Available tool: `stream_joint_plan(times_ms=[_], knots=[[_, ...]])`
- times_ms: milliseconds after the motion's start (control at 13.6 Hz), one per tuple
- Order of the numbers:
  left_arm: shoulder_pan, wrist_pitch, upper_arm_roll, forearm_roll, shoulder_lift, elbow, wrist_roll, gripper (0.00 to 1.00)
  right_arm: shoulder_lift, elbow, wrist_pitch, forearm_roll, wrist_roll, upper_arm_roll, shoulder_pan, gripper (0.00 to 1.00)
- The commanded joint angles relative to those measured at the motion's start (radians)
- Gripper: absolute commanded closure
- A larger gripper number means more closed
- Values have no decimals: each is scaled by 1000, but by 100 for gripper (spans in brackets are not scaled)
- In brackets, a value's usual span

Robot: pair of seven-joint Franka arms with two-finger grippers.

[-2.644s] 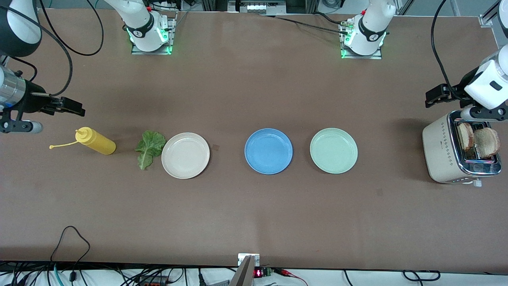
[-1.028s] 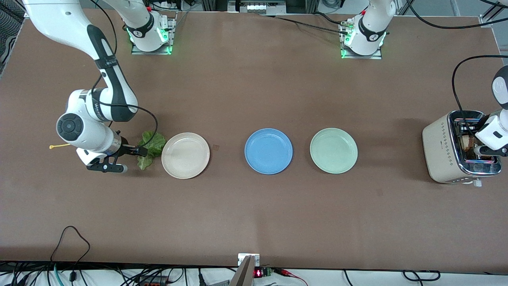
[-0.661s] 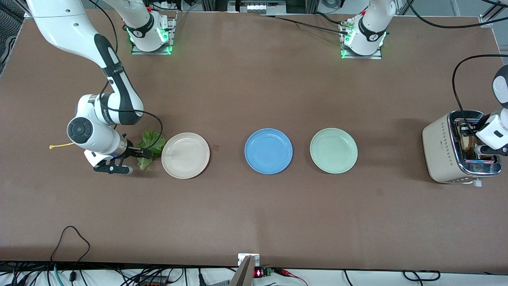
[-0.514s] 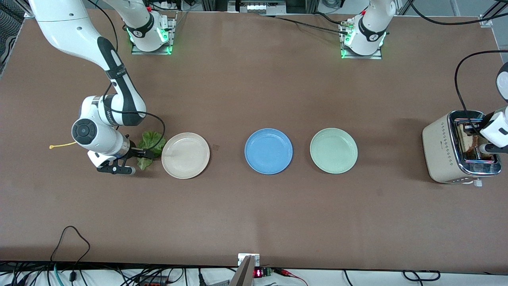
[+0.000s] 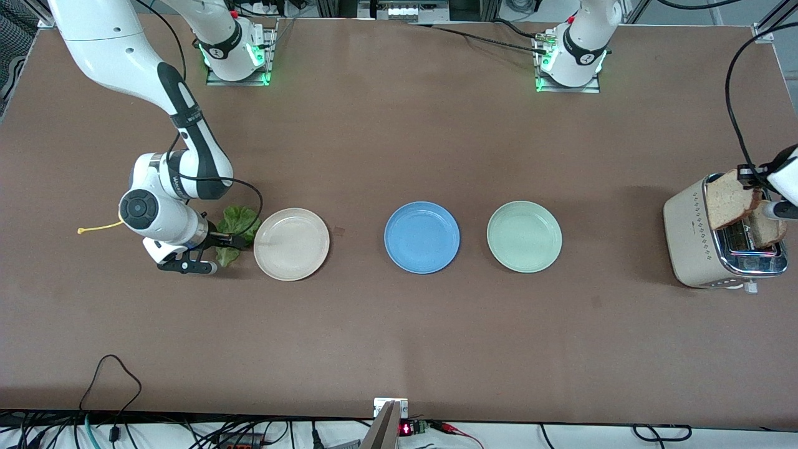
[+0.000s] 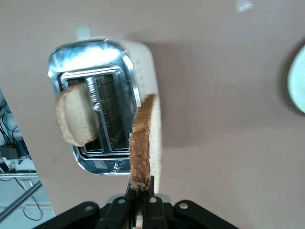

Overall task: Make sandwich in blue plate with both arms
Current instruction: 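Lower the toast slice onto the blue plate with the left gripper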

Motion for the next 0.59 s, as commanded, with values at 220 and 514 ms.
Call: stream_joint_plan(times_ms=[220,514], knots=[[1,-102,-178,-12,62,30,-128,99,-1,-1,-8,0,14,1,2,0],[-4,-110,-206,-298,147,32,-243,99,-1,8,-31,6,14,1,1,0]])
